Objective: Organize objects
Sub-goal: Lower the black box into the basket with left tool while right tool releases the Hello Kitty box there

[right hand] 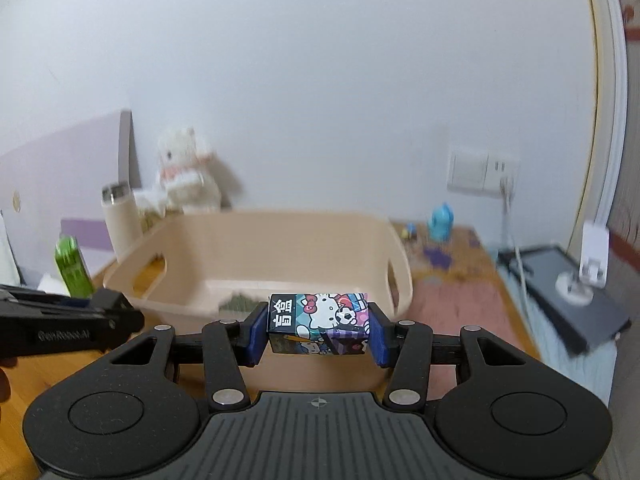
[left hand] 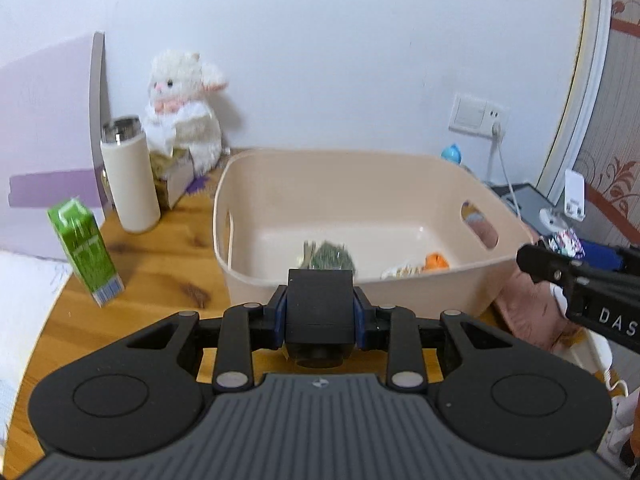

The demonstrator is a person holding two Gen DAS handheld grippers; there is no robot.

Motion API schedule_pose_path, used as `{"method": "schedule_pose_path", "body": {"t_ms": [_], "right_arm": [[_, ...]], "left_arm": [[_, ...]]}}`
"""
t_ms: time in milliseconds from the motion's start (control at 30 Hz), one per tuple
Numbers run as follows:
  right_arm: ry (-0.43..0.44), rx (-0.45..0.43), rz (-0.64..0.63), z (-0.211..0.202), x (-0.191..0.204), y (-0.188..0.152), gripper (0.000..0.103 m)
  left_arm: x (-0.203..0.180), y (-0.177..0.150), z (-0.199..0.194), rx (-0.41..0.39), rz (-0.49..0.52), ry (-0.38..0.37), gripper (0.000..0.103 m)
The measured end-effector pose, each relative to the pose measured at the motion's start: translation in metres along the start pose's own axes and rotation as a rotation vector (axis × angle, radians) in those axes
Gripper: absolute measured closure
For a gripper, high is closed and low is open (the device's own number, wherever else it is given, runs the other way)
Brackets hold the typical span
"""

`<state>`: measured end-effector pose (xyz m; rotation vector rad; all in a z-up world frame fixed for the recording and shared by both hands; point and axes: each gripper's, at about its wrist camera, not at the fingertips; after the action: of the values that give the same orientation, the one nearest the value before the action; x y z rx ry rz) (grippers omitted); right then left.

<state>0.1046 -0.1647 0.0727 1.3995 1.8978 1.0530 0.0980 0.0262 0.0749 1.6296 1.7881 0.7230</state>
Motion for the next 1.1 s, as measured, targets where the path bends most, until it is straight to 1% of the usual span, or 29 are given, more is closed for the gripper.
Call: {"method": "schedule_pose_path", "body": {"t_ms": [167, 300, 400, 500, 600, 733, 833, 967, 1033, 1067, 1100], "right_arm": [[0.005, -0.057, 0.014, -0.005, 0.001, 0.021, 0.057], [-0.006, -0.083, 0.025, -0.001, 0.0, 0.035, 0.057], [-0.016, -0.091, 0.032, 0.006, -0.001, 0.044, 0.057], [-0.029, -0.083, 0.036, 0.019, -0.004, 0.05, 0.057], [-0.042, -0.062, 0.049, 0.035, -0.009, 0.055, 0.057], [-0.032, 0.0, 0.074, 0.061, -0.016, 0.055, 0.057], [-0.04, 0.051, 0.072, 0.081, -0.016, 0.047, 0.057], [-0.035, 0.118, 0.083, 0.105, -0.016, 0.034, 0.056], [-0.036, 0.142, 0.088, 0.111, -0.015, 0.031, 0.052], [-0.034, 0.145, 0.089, 0.111, -0.016, 0.03, 0.048], [-0.032, 0.143, 0.091, 0.11, -0.016, 0.03, 0.047]], "left_arm": [[-0.006, 0.019, -0.005, -0.05, 0.03, 0.019, 0.069], [-0.011, 0.037, 0.002, -0.084, 0.039, 0.055, 0.069], [-0.016, 0.05, 0.018, -0.076, 0.047, 0.072, 0.069], [-0.021, 0.059, 0.038, -0.05, 0.065, 0.094, 0.069], [-0.025, 0.063, 0.062, -0.003, 0.085, 0.107, 0.069], [-0.028, 0.062, 0.093, 0.078, 0.101, 0.123, 0.069], [-0.029, 0.058, 0.11, 0.118, 0.103, 0.154, 0.069], [-0.027, 0.054, 0.123, 0.17, 0.105, 0.146, 0.069], [-0.026, 0.053, 0.121, 0.17, 0.101, 0.134, 0.069], [-0.025, 0.053, 0.117, 0.157, 0.101, 0.127, 0.068], [-0.025, 0.053, 0.114, 0.148, 0.104, 0.129, 0.065]]}}
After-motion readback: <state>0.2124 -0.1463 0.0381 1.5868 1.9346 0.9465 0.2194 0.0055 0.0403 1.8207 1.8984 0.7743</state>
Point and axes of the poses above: each gripper's, at about its wrist camera, not at the fingertips, and z roughly the way its jaws point, x to its left, y to its top, and after that the axes turned 6 degrees about x, right-handed
